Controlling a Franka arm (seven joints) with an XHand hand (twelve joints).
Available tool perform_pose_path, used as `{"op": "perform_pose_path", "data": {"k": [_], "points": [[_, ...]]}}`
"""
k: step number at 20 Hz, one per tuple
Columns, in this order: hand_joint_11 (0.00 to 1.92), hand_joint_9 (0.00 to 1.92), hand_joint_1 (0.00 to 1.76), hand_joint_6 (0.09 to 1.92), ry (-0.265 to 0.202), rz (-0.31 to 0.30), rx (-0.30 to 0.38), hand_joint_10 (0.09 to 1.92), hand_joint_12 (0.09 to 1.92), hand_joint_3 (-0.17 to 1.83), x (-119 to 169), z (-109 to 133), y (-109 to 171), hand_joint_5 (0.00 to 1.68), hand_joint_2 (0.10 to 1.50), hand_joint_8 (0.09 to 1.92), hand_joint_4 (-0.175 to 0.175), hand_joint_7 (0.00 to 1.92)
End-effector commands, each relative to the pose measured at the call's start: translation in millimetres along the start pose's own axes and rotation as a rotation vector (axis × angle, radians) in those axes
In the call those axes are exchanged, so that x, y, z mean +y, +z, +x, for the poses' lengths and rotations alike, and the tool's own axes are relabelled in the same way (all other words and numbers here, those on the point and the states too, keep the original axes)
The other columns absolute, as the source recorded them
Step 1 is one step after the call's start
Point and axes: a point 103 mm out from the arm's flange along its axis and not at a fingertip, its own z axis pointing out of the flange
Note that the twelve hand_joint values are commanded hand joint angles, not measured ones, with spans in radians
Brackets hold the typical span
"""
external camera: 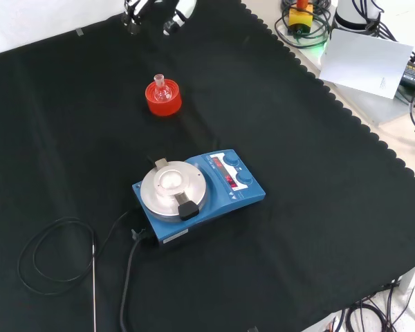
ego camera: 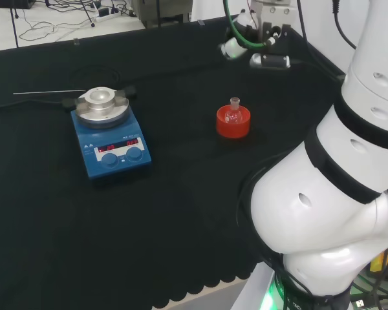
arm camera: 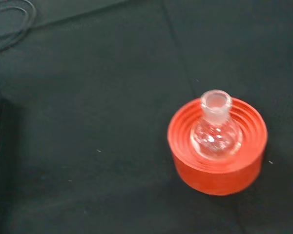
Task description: Pick up the round-bottom flask.
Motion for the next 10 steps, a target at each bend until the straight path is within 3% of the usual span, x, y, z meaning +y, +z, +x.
{"op": "perform_pose_path", "data": {"k": [1,10], "points": [[0.13,0.28,0.73,0.28,0.011,-0.022,0.068,0.70,1.37,0.59,45.4,-18.3,30.7,0.44,0.87,0.62,-0.012,0.14],[0.15,0.31,0.76,0.19,0.016,-0.015,0.133,0.72,1.38,0.66,51.3,-19.0,56.4,0.45,0.74,0.65,-0.022,0.15]]}}
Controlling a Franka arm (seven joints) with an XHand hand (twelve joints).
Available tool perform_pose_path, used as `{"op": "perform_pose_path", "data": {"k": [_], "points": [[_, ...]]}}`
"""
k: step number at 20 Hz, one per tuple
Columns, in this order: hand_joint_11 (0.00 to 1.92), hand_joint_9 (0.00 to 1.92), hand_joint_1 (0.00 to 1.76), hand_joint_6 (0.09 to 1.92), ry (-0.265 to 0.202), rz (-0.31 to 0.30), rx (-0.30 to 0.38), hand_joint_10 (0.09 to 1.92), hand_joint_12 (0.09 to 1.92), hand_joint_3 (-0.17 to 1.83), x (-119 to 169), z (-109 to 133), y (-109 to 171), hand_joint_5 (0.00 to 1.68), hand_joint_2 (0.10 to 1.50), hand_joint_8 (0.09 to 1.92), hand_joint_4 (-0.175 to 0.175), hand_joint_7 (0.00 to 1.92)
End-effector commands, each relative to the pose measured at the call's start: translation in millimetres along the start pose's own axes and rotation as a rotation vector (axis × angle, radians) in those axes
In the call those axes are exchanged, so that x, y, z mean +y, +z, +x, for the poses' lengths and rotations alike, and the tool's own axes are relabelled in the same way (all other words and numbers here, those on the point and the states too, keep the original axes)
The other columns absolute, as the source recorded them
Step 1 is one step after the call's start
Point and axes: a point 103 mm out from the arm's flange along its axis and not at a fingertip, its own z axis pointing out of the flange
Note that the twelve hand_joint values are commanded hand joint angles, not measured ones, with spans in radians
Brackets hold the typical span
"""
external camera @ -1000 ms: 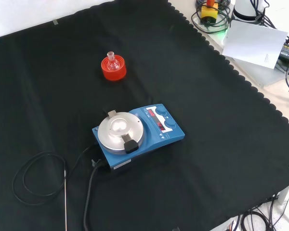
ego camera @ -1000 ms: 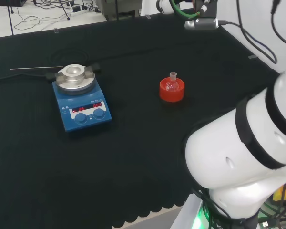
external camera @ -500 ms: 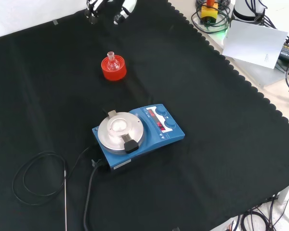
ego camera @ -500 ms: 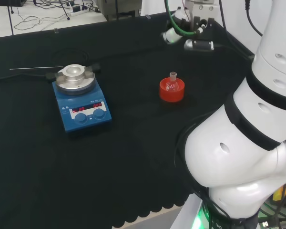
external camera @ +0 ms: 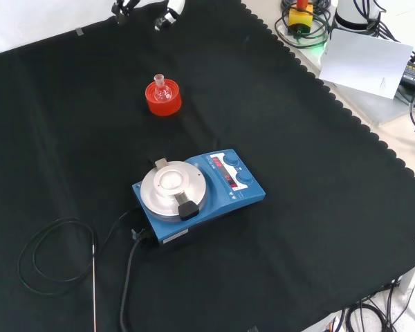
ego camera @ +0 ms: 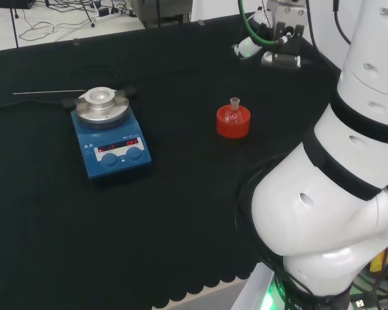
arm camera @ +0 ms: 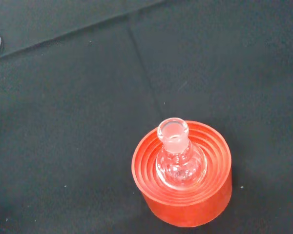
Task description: Pick up the round-bottom flask.
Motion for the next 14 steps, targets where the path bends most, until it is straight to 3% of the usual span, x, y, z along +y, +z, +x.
{"op": "perform_pose_path", "data": {"k": [1,8,14], "points": [[0.15,0.32,0.77,0.19,-0.037,0.040,0.094,0.73,1.38,0.66,26.7,12.7,61.1,0.46,0.74,0.65,-0.023,0.16],[0.17,0.36,0.83,0.22,-0.048,0.023,0.116,0.73,1.39,0.66,22.8,9.1,77.8,0.53,0.68,0.66,-0.035,0.19],[0.17,0.38,0.85,0.22,-0.036,0.051,0.105,0.72,1.38,0.67,20.9,4.4,96.8,0.54,0.64,0.67,-0.039,0.20]]}}
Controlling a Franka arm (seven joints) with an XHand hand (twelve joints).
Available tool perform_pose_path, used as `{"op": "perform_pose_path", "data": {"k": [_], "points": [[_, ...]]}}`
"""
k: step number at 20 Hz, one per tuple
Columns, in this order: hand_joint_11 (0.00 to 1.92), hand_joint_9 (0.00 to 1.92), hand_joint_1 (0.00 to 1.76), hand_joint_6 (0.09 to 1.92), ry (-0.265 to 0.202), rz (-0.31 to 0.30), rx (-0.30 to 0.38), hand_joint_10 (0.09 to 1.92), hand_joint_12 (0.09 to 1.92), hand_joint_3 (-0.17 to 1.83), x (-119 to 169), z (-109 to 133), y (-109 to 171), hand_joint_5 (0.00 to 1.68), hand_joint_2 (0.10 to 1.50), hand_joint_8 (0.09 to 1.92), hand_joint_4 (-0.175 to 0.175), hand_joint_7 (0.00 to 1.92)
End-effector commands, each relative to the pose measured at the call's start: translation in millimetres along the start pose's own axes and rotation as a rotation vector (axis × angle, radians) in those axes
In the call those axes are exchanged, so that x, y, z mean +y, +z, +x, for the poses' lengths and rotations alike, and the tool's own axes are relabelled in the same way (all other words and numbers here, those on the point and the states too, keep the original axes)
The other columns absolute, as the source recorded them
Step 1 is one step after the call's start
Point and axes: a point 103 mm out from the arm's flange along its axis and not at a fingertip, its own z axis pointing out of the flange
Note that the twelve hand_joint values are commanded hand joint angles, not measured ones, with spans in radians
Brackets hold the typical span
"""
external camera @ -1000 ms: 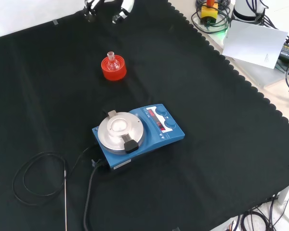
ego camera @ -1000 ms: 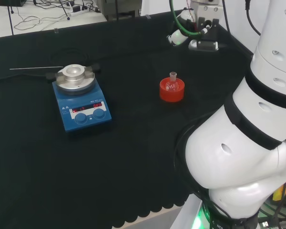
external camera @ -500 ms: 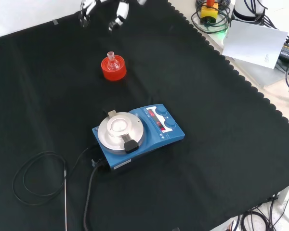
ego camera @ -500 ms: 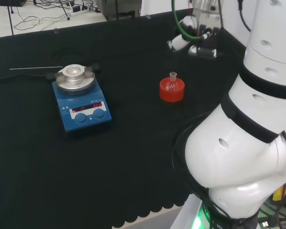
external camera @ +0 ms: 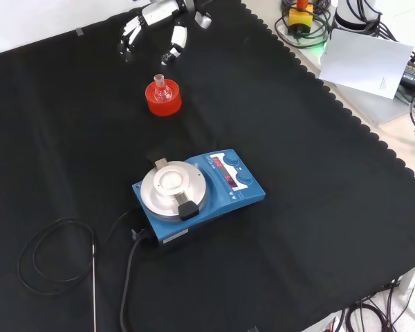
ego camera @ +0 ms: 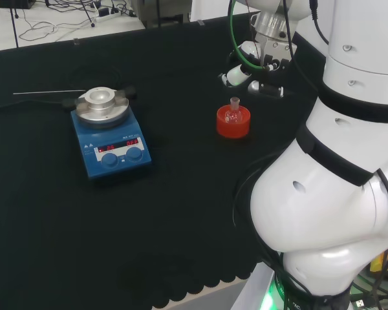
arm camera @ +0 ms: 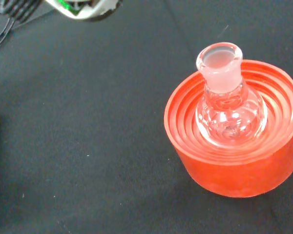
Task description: Pick up the round-bottom flask.
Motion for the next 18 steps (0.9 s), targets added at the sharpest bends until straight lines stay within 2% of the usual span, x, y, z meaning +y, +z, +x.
{"op": "perform_pose_path", "data": {"k": [1,4,8,11,12,18], "points": [[0.17,0.38,0.85,0.22,0.023,0.036,-0.004,0.72,1.38,0.67,-3.2,-9.0,27.0,0.55,0.64,0.67,-0.039,0.20],[0.17,0.38,0.86,0.23,0.039,0.062,-0.001,0.72,1.38,0.69,-4.8,-16.6,43.0,0.55,0.62,0.67,-0.040,0.20],[0.17,0.38,0.87,0.23,0.049,0.063,0.007,0.72,1.38,0.69,-4.7,-22.4,53.1,0.54,0.61,0.67,-0.043,0.20],[0.17,0.38,0.89,0.22,0.046,0.086,-0.026,0.72,1.38,0.69,-3.6,-24.2,58.6,0.53,0.60,0.67,-0.046,0.19],[0.17,0.39,0.89,0.22,0.045,0.083,-0.044,0.72,1.38,0.70,-3.5,-24.6,60.2,0.53,0.59,0.67,-0.046,0.19],[0.17,0.39,0.96,0.23,0.063,0.062,-0.021,0.72,1.38,0.70,-1.3,-31.9,67.4,0.54,0.52,0.67,-0.050,0.19]]}}
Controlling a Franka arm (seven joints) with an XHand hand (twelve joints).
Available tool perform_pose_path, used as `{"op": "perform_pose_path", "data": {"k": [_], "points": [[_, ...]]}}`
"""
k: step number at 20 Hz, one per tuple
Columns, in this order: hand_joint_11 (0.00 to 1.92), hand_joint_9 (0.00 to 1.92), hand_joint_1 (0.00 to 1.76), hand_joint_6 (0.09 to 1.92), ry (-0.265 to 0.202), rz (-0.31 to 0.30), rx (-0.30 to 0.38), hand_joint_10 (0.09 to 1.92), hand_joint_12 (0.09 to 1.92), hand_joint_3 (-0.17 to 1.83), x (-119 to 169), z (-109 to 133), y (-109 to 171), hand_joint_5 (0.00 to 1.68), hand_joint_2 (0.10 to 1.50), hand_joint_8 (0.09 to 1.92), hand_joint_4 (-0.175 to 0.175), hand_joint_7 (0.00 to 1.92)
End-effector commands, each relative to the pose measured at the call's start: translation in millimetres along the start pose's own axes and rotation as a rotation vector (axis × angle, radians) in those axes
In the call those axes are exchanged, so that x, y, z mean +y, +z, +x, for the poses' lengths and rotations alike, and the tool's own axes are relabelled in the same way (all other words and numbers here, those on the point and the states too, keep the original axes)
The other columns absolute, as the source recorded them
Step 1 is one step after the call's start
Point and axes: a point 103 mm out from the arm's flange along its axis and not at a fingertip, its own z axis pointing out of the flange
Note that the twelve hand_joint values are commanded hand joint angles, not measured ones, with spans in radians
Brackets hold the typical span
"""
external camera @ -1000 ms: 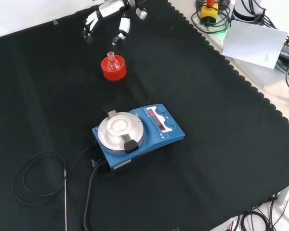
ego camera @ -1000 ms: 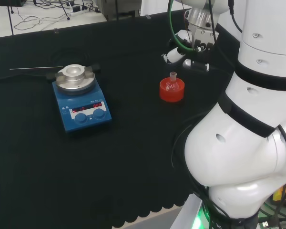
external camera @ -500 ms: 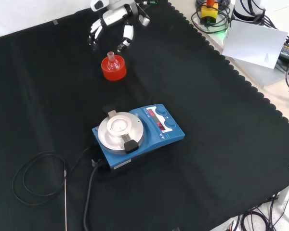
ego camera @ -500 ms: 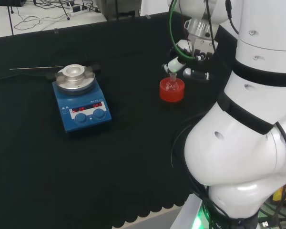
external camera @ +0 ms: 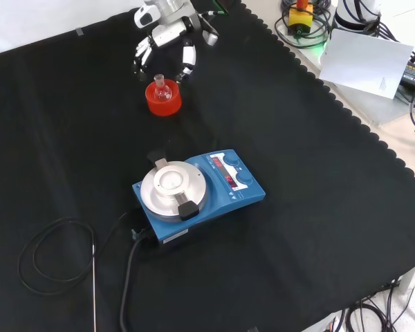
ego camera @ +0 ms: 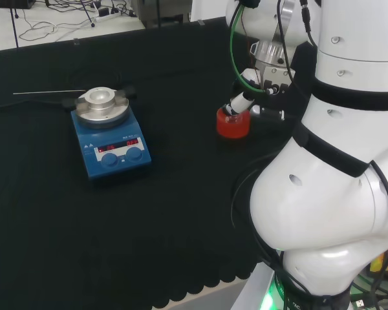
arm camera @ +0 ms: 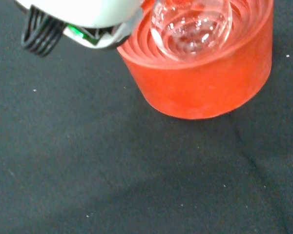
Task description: Pick up the round-bottom flask.
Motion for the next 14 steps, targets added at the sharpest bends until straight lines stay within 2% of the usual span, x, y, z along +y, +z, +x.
{"op": "perform_pose_path", "data": {"k": [1,9,14], "points": [[0.17,0.39,0.96,0.23,0.020,-0.015,0.010,0.72,1.39,0.70,4.8,-6.3,9.2,0.54,0.52,0.67,-0.050,0.19],[0.18,0.39,0.96,0.24,0.036,-0.051,0.021,0.71,1.38,0.72,11.0,-13.4,8.4,0.53,0.52,0.67,-0.054,0.19],[0.20,0.40,0.95,0.24,0.044,-0.122,0.027,0.71,1.38,0.72,14.5,-15.8,4.1,0.52,0.53,0.68,-0.058,0.20]]}}
